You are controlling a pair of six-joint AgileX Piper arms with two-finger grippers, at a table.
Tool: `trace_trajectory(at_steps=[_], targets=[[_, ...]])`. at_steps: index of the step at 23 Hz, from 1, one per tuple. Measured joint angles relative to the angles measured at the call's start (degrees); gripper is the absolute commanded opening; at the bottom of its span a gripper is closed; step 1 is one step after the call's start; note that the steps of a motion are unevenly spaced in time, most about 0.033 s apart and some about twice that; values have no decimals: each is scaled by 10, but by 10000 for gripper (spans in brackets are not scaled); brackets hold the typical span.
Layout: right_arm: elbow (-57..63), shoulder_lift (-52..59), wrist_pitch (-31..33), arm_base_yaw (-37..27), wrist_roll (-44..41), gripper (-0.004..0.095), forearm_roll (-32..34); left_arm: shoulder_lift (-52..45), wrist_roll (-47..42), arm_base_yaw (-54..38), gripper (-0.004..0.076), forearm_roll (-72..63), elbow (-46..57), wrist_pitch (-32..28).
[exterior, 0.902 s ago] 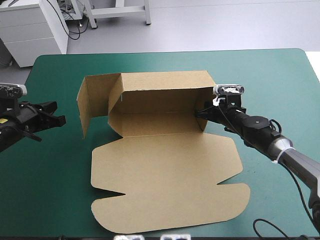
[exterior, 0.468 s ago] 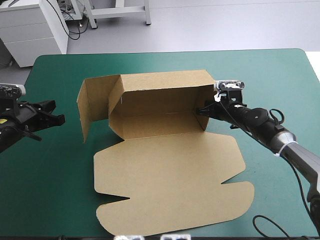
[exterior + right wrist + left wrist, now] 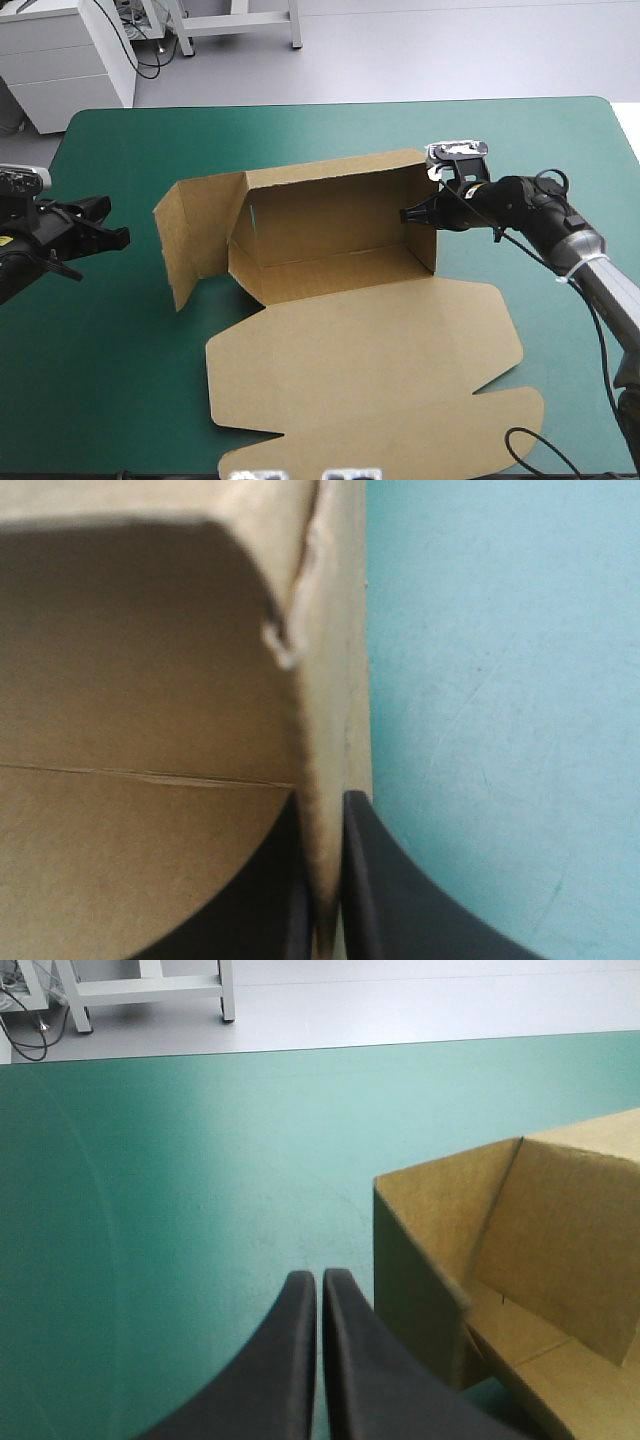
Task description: Fold the box
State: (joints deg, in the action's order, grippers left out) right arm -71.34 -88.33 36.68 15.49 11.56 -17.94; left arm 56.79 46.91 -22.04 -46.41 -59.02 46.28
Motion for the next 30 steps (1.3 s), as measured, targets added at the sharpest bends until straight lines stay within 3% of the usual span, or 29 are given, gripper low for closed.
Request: trace_trajectory(at_steps=[8,11,19,27,30], targets=[[-116,0,194,0,-51,1,56,2,0,0,6,-6,0,-3],[-155,-3,290,0,-81,0,116,18,4,0,6,-33,0,-4],[-219,-106,326,0,-93,0,137,28,4,0,6,-46,0,-4],[-341,-246,315,-1,-116,0,142,29,4,0,6,-54,0,-4],[-365,-274,318,-1,-116,57,144,29,4,0,6,-55,0,-4]])
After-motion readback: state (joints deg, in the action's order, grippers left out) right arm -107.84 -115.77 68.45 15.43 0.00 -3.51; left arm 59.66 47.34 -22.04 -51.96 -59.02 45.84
